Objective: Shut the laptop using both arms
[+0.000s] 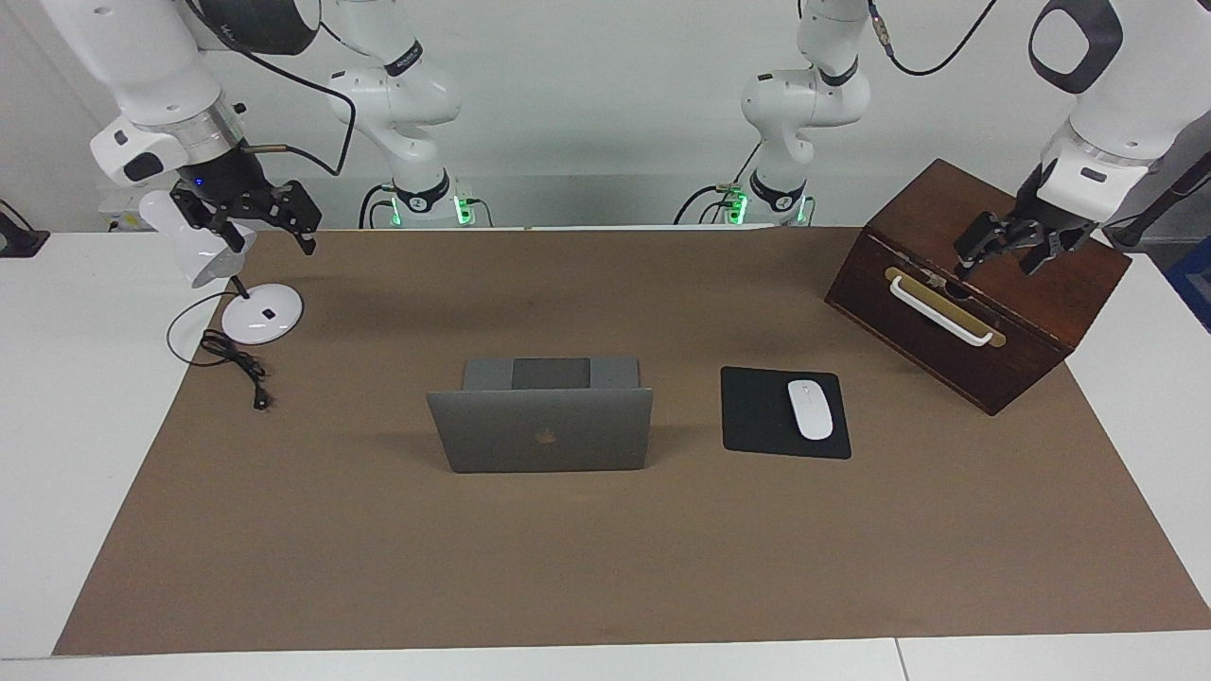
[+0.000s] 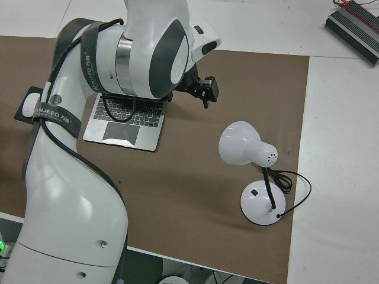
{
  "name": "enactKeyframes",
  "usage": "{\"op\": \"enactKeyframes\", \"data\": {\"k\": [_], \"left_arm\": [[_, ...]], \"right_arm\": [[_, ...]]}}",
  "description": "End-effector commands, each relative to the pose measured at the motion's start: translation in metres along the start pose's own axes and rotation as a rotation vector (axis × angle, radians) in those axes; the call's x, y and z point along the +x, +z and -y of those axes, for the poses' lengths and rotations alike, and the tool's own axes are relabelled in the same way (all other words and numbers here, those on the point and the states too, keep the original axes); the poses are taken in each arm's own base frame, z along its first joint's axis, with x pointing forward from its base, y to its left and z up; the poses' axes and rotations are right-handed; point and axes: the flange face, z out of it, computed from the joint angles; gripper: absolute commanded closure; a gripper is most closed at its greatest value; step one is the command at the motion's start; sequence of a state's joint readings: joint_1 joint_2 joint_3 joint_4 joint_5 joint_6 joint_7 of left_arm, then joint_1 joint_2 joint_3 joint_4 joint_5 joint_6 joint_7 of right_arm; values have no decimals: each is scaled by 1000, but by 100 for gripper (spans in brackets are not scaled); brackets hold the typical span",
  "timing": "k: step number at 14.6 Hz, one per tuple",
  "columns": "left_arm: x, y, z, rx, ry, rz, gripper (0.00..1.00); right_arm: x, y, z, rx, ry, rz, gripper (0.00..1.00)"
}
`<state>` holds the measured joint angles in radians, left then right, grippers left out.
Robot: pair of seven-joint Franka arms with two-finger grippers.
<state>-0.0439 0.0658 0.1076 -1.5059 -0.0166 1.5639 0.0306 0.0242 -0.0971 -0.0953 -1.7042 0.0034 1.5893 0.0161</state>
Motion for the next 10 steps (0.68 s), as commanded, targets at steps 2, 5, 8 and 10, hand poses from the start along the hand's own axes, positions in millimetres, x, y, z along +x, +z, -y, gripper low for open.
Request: {"op": "enactKeyframes", "data": {"k": [2,5,8,10], "left_arm": [[-7,0,3,15,7,-15,0],[-8,-1,5,15,7,-15,0],[-9,-2,2,16,8,-13,0],[-10,1,-2,16,7,-6,0]], "right_arm": [[-4,-1,-3,-13,-25,-33,0],[-4,-3,-4,-14,-37,-39,0],[-3,-3,-4,-14,-42,-42,0],[-3,-4,-3,-14,-42,-44,0]]}}
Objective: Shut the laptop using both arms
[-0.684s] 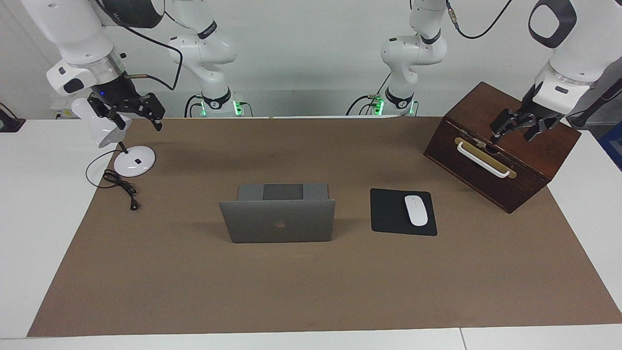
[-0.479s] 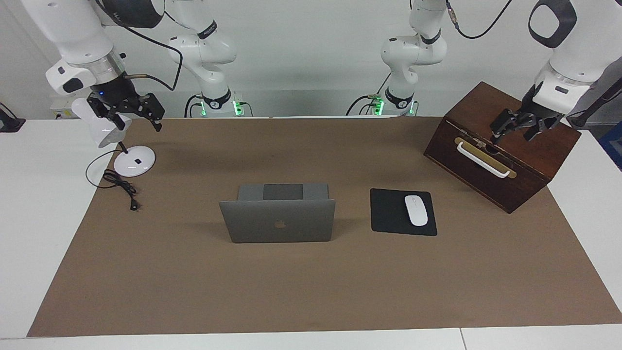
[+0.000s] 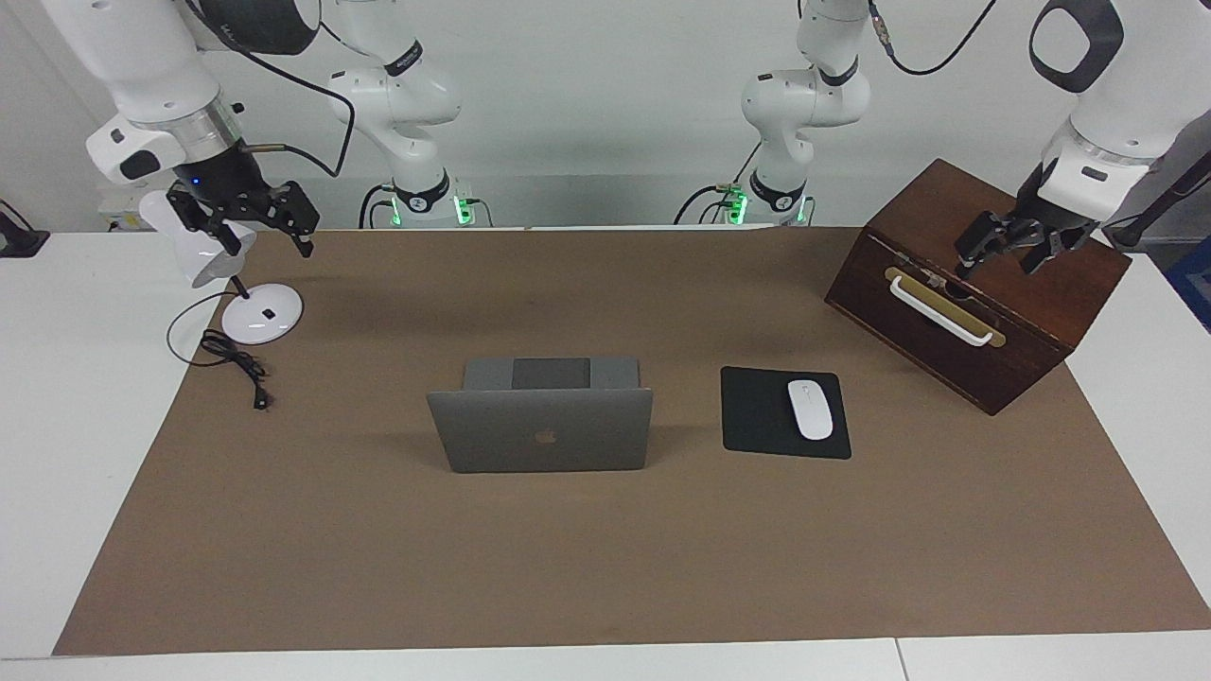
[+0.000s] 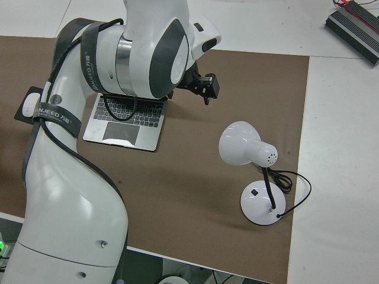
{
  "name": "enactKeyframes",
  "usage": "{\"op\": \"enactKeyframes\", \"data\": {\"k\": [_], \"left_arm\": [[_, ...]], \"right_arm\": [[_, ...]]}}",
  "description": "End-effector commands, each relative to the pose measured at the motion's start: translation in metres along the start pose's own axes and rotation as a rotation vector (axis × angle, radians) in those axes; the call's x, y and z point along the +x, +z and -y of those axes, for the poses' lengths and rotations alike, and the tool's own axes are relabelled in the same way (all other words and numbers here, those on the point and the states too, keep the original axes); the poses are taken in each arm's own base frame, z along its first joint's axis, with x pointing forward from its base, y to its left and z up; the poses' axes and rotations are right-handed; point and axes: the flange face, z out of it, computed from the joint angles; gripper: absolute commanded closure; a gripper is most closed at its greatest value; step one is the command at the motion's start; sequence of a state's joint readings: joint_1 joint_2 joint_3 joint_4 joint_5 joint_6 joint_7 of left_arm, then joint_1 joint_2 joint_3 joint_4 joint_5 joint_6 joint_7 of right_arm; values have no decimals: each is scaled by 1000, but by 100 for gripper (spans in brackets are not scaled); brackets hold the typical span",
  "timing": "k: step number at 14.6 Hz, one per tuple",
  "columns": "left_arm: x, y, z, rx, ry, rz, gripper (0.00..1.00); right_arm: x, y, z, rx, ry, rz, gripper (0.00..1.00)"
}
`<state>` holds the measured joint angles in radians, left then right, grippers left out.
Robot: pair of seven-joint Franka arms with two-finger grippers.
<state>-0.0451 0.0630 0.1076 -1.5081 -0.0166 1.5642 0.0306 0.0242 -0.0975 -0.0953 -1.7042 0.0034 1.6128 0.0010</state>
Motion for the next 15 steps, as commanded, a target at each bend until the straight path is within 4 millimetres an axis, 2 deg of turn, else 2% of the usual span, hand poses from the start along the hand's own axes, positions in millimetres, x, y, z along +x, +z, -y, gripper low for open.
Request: {"op": "enactKeyframes", "data": {"k": [1,6,11,13,15], "left_arm": [[-9,2,-1,16,6,-5,0],[-10,2,2,18,0,0,0],[-12,0,6,17,-11,-9,0],[-12,0,7,17,-22,-8,0],[-12,0,7,17,-37,-9,0]], "right_arm": [[-5,-2,-4,-14,-26,-26,0],[2,-4,-4,-15,-28,-78,0],[28,2,-6,-28,-93,-189,2],[37,5,-6,-32,-101,-220,16],[47,11,-6,-35,-102,-247,39]]}}
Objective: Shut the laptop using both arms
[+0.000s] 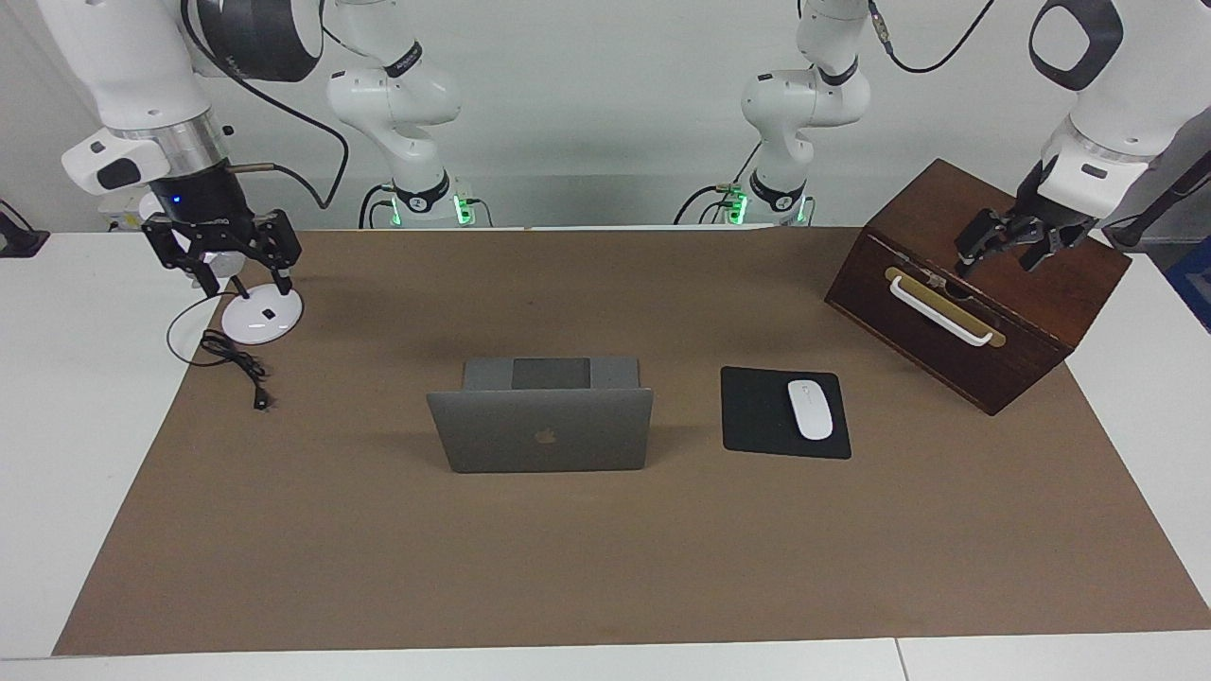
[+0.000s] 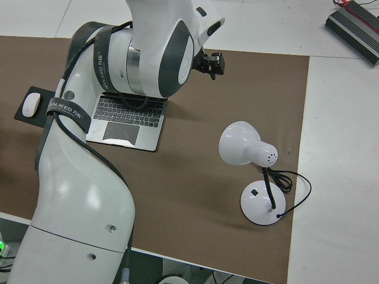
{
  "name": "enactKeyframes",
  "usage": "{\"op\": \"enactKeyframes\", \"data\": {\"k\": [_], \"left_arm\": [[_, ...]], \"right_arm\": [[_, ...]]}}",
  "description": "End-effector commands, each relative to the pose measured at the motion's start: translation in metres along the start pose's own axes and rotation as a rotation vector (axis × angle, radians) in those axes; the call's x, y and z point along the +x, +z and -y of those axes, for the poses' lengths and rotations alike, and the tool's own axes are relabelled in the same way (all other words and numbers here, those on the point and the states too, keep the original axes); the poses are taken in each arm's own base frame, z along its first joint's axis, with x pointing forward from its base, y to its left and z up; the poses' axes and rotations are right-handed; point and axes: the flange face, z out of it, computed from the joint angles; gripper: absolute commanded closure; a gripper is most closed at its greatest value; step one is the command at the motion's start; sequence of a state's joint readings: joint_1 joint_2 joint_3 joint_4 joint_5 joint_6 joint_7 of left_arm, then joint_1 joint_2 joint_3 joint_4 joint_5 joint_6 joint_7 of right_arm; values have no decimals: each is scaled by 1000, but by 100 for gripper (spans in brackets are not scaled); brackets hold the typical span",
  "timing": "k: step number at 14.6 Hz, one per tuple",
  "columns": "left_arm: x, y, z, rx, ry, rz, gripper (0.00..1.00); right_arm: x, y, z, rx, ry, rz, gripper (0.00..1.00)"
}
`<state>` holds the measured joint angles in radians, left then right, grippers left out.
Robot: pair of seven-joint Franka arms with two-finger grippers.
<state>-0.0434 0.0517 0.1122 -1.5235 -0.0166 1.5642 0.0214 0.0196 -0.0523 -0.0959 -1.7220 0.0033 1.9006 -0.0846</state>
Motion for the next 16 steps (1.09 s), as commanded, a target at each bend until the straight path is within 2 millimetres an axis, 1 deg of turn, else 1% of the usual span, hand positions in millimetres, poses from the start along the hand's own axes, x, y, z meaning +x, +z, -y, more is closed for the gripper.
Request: {"op": "enactKeyframes", "data": {"k": [1,2,3,4,5,6,7,8,14,16], "left_arm": [[-8,-1,3,18,-22,-15,0],[-8,-1,3,18,-26,-14,0],[-8,1,3,17,-38,-12,2],[-8,2,3,17,-46,-9,16],[-8,1,3,17,-46,-14,36],[-7,0,3,17,-46,-28,60],[-7,0,3,17,-43,-34,82],[-6,0,3,17,-43,-35,100],[-5,-1,3,13,-90,-40,100],[-3,-1,2,12,-135,-56,100]], "right_arm": [[8,11,-4,-21,-25,-30,55],[10,15,-3,-22,-26,-34,89],[13,19,-2,-22,-29,-42,100],[15,23,-1,-24,-33,-39,100],[14,26,0,-24,-38,-34,100],[13,27,1,-24,-56,-31,100],[13,28,0,-24,-72,-29,100],[13,30,-1,-25,-84,-26,100],[17,31,-1,-34,-95,-48,100],[24,29,-1,-64,-119,-78,100]]}}
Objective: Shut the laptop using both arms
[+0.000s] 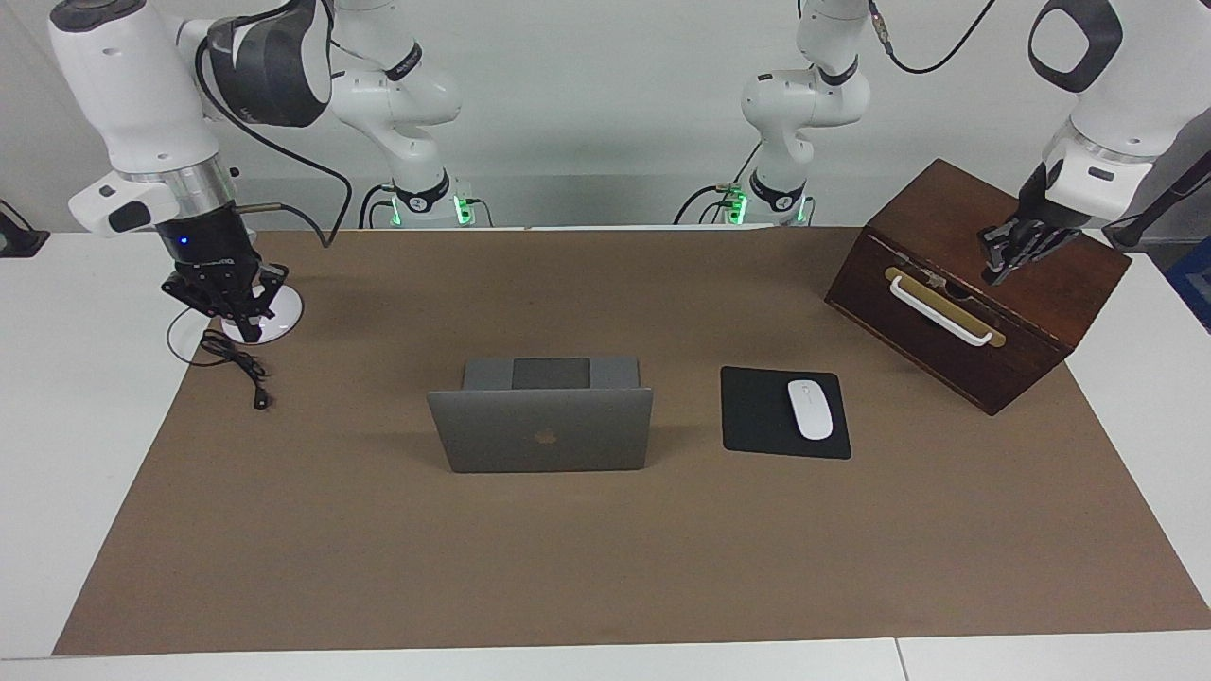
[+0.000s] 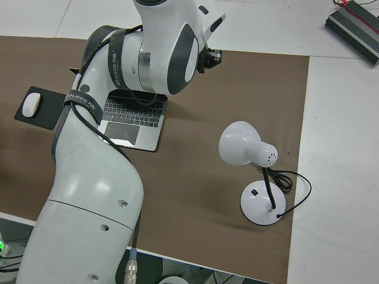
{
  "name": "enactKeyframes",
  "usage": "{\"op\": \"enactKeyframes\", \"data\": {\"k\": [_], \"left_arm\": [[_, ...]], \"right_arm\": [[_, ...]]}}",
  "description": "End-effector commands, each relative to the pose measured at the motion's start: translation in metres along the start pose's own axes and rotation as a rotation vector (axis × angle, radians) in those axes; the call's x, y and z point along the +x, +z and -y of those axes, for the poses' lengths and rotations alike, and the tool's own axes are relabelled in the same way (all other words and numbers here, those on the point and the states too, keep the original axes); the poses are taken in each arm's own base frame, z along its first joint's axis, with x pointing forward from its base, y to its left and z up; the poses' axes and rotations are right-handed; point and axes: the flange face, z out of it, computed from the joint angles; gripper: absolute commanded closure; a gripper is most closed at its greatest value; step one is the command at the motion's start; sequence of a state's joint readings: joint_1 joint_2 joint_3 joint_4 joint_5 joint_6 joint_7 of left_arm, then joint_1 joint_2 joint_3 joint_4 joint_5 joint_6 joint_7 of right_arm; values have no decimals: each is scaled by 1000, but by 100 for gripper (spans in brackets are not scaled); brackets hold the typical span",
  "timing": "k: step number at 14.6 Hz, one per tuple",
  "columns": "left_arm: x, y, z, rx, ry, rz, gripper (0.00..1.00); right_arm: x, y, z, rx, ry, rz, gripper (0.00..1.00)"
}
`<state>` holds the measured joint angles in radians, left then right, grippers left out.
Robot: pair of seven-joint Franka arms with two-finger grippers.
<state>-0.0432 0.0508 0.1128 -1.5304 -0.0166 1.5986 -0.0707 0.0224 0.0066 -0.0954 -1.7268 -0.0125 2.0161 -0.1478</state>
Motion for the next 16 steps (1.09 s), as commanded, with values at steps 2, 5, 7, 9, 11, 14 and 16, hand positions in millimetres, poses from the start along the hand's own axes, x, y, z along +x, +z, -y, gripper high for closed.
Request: {"op": "enactKeyframes", "data": {"k": [2,5,7,9,11,14,16], "left_arm": [[-4,-2,4,7,-42,-48,100],[2,-4,4,-58,-58,-88,100],[7,-5,3,-65,-57,-123,100],[12,-6,2,-84,-59,-168,100],[13,0,1,-104,-64,-189,100],[3,25,-5,-106,-16,-211,100],[-7,41,-6,-107,14,-233,100]], "right_arm": [[15,-2,3,-49,-60,-97,100],[27,1,14,-51,-72,-160,100],[40,5,33,-41,-91,-221,100],[52,12,55,-17,-64,-262,100],[58,9,78,12,-23,-299,100],[62,11,110,62,65,-324,100],[62,11,137,85,97,-323,100]]}}
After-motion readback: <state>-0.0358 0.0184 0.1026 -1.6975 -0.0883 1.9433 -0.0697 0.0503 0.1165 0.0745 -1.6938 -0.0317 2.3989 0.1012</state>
